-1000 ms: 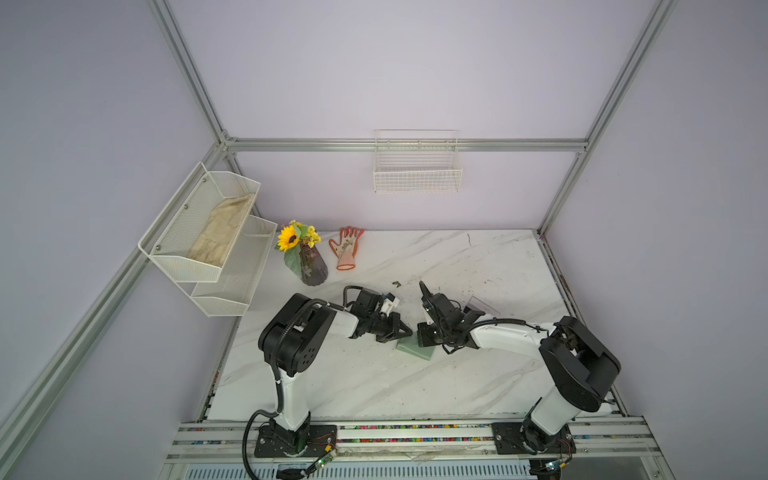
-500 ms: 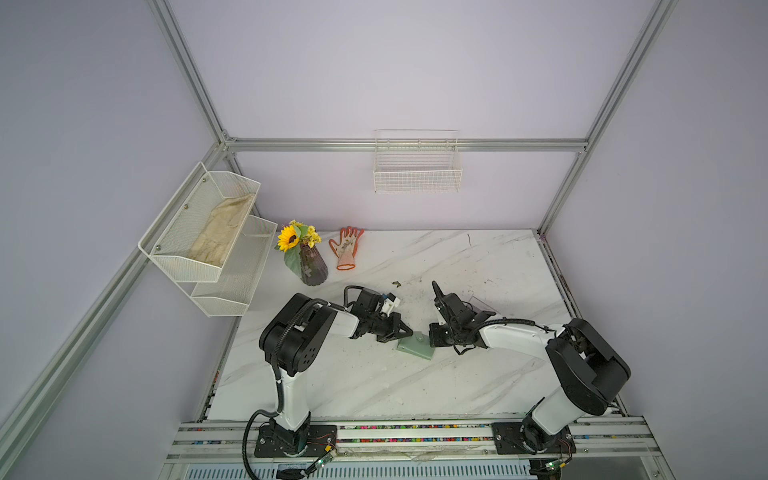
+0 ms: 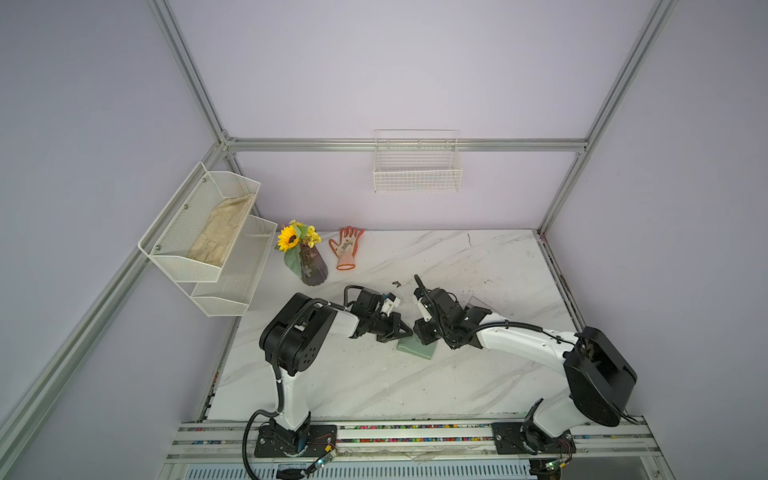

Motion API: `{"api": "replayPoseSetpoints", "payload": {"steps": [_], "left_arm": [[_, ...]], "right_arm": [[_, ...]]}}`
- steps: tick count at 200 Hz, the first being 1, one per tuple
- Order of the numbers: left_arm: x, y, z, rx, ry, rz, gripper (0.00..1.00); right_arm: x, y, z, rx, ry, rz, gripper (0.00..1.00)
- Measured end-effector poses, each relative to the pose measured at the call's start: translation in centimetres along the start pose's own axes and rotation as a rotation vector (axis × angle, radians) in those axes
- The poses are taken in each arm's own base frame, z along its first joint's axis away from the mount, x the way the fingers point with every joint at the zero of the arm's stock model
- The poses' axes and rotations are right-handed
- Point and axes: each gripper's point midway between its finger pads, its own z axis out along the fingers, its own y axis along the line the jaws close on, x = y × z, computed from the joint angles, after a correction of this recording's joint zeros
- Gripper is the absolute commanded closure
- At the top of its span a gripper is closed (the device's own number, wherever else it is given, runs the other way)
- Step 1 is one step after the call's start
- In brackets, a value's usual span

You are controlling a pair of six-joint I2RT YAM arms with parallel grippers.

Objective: Insert credit cards into a card holder
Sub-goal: Open the card holder at the center of the board.

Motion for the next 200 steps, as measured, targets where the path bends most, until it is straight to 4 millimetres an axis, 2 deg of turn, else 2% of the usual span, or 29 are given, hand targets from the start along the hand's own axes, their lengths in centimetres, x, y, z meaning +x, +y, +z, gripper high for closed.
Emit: {"api": "replayPoseSetpoints", "payload": {"steps": [33,55,133,200], "left_arm": [[0.0,0.0,0.0,0.002,0.016,-0.013,1.00],[0.0,0.0,0.0,0.002,0.023,-0.015,1.00],[0.0,0.0,0.0,0.000,0.025,-0.018,1.00],[0.0,0.1,0.0,-0.001,0.027,-0.020,1.00]], "right_arm": [[2.1,0.0,2.5,0.074,0.106,-0.083,0.65],[2.9,-0.2,3.4,0.114,0.150,-0.123,0.66],[3.0,-1.2,3.4,0.197,0.173,-0.142,0.76],[3.3,-1.1,3.8,0.219,0.193,-0.097,0.84]]}}
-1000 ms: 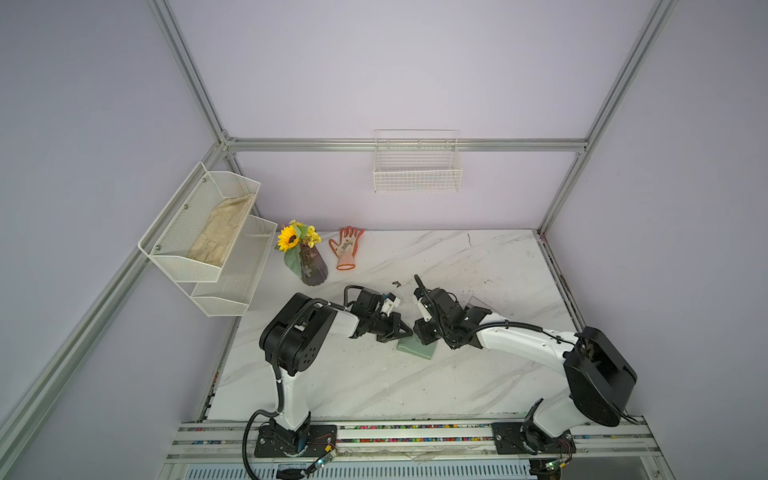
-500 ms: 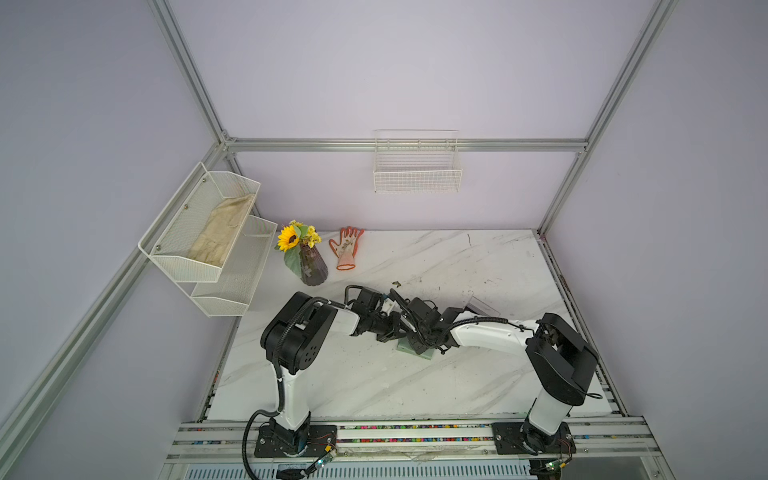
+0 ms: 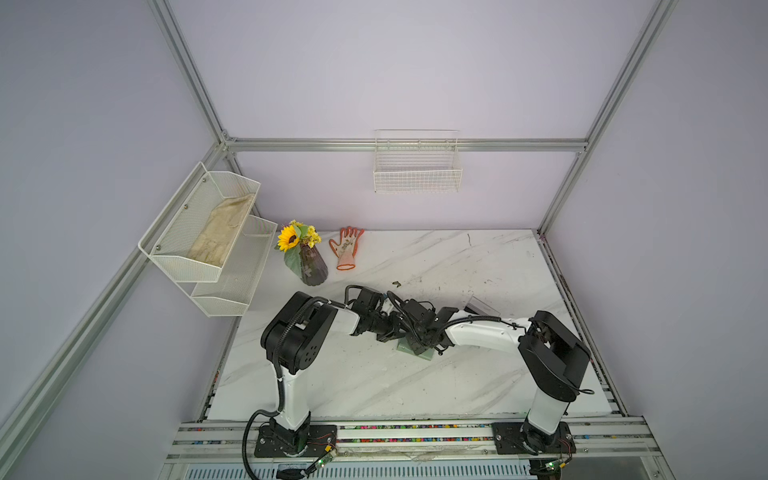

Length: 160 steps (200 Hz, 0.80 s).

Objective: Insert credit cards into a card holder
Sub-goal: Open the card holder at the center of the board.

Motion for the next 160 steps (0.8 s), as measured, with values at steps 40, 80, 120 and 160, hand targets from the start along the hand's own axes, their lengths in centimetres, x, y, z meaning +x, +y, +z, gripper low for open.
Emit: {"api": "replayPoseSetpoints", "payload": {"steps": [40,80,120,160], "left_arm": [[0.0,0.0,0.0,0.001,0.000,0.000,1.00],[0.0,0.0,0.0,0.001,0.001,0.000,1.00],[0.0,0.0,0.0,0.003,0.005,-0.003,1.00],[0.0,0.0,0.0,0.002,0.007,-0.005,1.00]], "right_arm": [[0.1,0.0,0.1,0.009,0.018,0.055,0.81],[0.2,0.2,0.2,-0.005,0.028,0.105,0.87],[0.1,0.0,0.1,-0.032,0.034,0.149,1.00],[0.2,-0.8,-0.1,-0.079,0.043,0.202,1.00]]}}
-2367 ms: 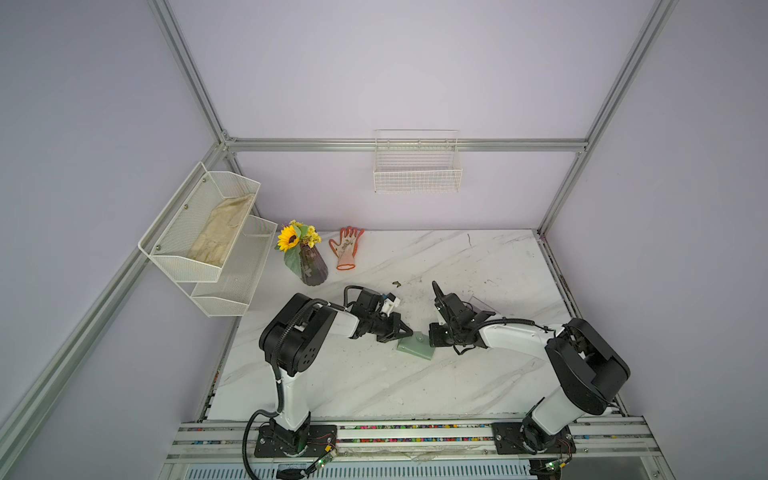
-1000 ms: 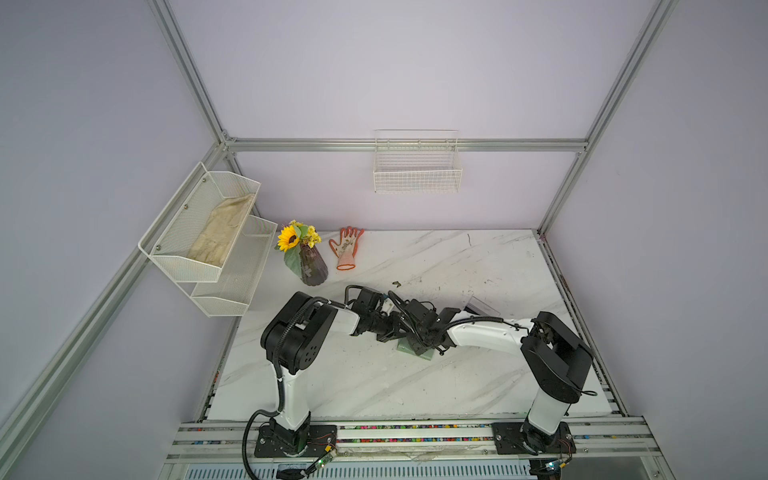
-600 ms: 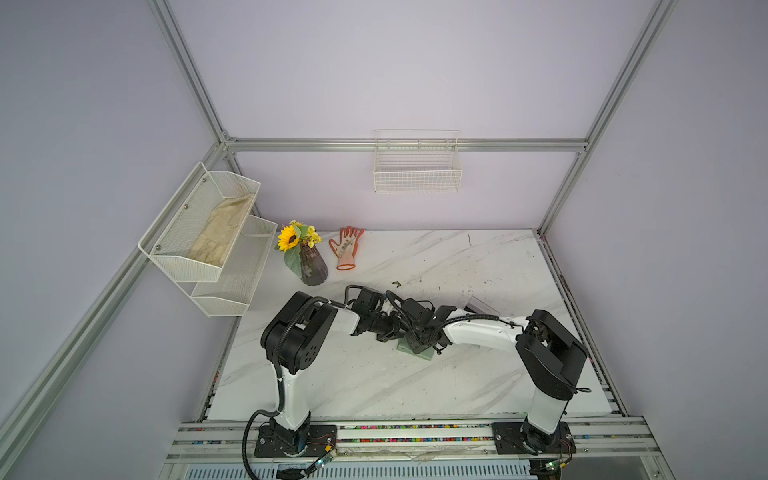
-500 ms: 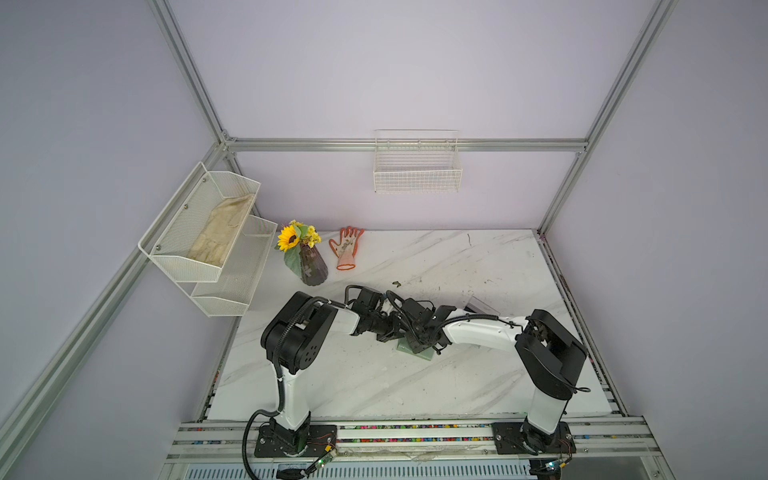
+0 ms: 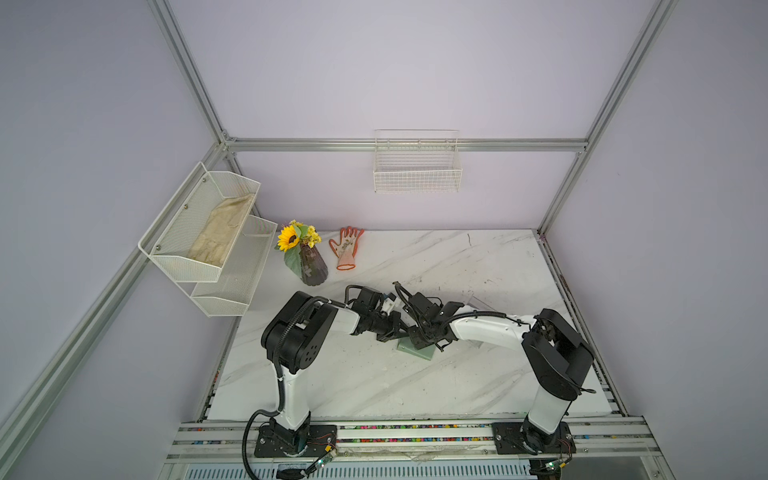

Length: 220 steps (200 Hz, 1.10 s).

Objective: Insert credit cards into a card holder
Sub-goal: Open the card holder at the center of the board.

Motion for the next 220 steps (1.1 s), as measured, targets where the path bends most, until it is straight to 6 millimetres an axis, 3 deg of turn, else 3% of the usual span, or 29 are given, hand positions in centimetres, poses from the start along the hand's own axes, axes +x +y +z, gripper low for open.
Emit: {"api": "replayPoseSetpoints", "payload": {"steps": [83,130,220], "left_arm": [[0.0,0.0,0.0,0.000,0.000,0.000,1.00],[0.0,0.0,0.0,0.000,0.000,0.000,1.00],[0.0,0.0,0.0,-0.001,0.003,0.004,1.00]], "right_arm": [[-0.2,-0.4,-0.3,-0.072,0.009,0.053,1.00],[-0.7,-2.0,-0.1,-0.055,-0.006,0.092,1.00],[-1.1,-2.7,0.1,-0.035,-0.028,0.084,1.00]]}}
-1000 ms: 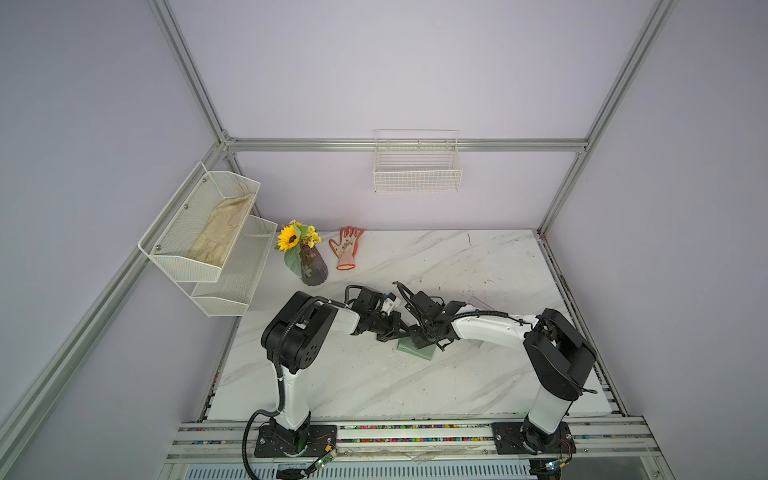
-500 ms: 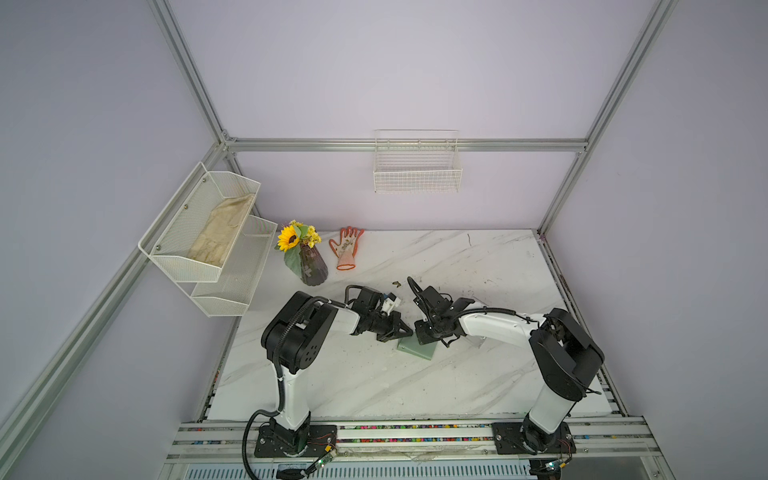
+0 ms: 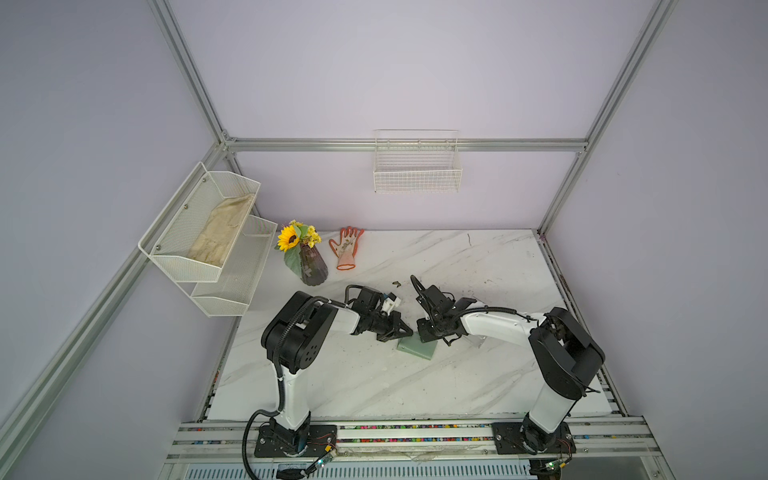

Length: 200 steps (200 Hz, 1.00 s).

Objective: Insert credit cards into a card holder
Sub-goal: Open the card holder at the center of the board.

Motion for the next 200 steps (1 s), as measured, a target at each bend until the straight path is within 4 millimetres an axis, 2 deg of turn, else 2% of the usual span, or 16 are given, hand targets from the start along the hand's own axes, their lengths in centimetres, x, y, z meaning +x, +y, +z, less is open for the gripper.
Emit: {"api": "replayPoseSetpoints", "payload": {"steps": [21,48,76,100,118,146,182,200], "left_arm": [[0.0,0.0,0.0,-0.003,0.004,-0.001,1.00],[-0.1,-0.1,-0.1,-0.022,0.019,0.000,1.00],[-0.5,-0.9,-0.5,-0.078,0.030,0.014,1.00],[-0.7,-1.1,-0.8,-0.160,0.027,0.041,1.00],[-0.8,-1.2,-1.0,-0.218,0.026,0.059,1.00],[-0.8,-1.1,-1.9,-0.295,0.026,0.074,1.00],[0.2,-0.6,-4.8,-0.418,0.023,0.052,0.99],[0.7,-1.7,-7.1,-0.455,-0.009,0.061,0.99]], "right_arm": [[0.2,-1.2,-0.4,0.052,0.005,-0.002,0.88],[1.0,-3.2,-0.6,0.124,0.038,0.004,0.86],[1.3,-3.8,-0.7,0.150,0.049,-0.006,0.83],[1.2,-3.5,-1.2,0.133,0.040,-0.010,0.74],[0.8,-2.9,-2.3,0.093,0.017,-0.010,0.63],[0.0,-1.7,-4.2,0.022,-0.027,-0.024,0.58],[0.2,-0.6,-4.8,-0.050,-0.027,-0.058,0.55],[1.1,-0.6,-4.5,-0.064,-0.003,-0.075,0.54]]}}
